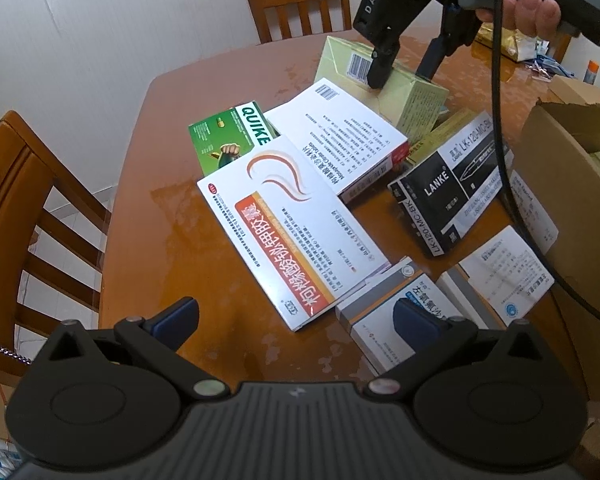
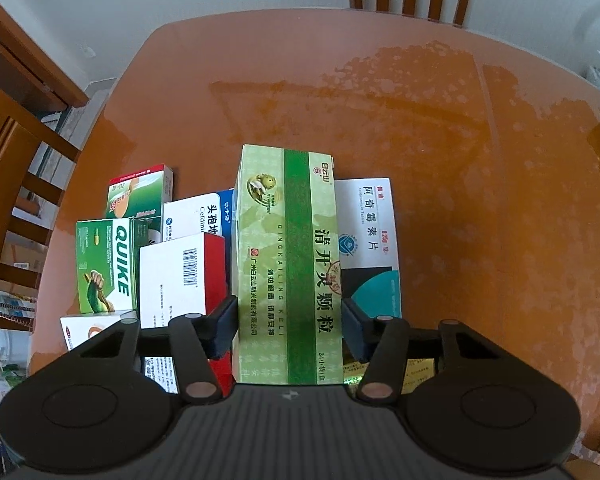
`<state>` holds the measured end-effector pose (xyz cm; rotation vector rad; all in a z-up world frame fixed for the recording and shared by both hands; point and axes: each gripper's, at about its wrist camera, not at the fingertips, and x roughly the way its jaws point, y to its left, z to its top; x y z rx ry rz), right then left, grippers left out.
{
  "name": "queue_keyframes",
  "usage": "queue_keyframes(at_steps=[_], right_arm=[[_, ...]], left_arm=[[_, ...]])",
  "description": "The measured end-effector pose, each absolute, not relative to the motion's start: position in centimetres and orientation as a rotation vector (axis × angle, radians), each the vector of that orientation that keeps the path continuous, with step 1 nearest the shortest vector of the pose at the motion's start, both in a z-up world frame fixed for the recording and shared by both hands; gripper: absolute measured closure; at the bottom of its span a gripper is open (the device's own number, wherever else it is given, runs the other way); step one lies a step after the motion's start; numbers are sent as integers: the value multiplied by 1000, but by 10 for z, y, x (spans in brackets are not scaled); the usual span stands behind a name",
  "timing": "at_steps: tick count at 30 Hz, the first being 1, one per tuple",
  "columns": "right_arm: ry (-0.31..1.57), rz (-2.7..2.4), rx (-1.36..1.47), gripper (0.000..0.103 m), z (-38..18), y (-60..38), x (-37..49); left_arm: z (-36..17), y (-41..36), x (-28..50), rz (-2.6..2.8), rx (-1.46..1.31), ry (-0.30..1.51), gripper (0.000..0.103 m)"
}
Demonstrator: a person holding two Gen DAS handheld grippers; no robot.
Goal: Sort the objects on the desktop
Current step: 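Close the right gripper on the Qingkailing box and lift it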
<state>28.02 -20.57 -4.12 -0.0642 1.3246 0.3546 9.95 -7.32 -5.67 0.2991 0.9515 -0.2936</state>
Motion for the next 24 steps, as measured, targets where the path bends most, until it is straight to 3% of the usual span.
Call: queue_keyframes(at_steps=[18,24], right_arm=[[1386,379,-29,34,-71,-203,297],[1345,388,39,44,-61,-211,291]], left_arm=[[-63,-76,106,-280,295,968,0],[-60,-77,106,-271,304,960,0]])
